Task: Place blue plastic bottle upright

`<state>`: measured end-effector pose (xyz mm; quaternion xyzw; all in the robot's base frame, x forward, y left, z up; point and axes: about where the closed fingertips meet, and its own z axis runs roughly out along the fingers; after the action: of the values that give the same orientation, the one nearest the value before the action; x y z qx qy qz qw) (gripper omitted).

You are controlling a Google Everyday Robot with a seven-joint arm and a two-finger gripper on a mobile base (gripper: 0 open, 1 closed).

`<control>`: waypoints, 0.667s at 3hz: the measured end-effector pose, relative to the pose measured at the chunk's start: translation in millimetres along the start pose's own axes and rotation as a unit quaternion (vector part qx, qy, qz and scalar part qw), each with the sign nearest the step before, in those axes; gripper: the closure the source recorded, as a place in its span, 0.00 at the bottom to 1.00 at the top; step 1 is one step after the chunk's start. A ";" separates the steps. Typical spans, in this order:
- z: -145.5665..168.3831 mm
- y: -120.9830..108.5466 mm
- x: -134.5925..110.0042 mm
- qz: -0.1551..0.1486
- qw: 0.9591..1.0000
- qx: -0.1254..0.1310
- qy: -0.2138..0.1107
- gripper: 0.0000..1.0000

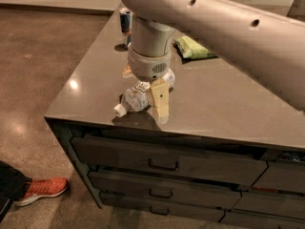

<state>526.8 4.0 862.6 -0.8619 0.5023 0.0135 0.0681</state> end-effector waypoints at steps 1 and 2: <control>7.3 -11.2 4.4 0.002 1.000 -0.005 0.003 0.03; 7.5 -19.3 8.1 0.008 1.000 -0.003 0.005 0.25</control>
Offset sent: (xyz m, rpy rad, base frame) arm 0.0292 0.0006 -0.0059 -0.0251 0.0101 -0.0301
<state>547.9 7.3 856.4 -0.8583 0.5092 0.0107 0.0628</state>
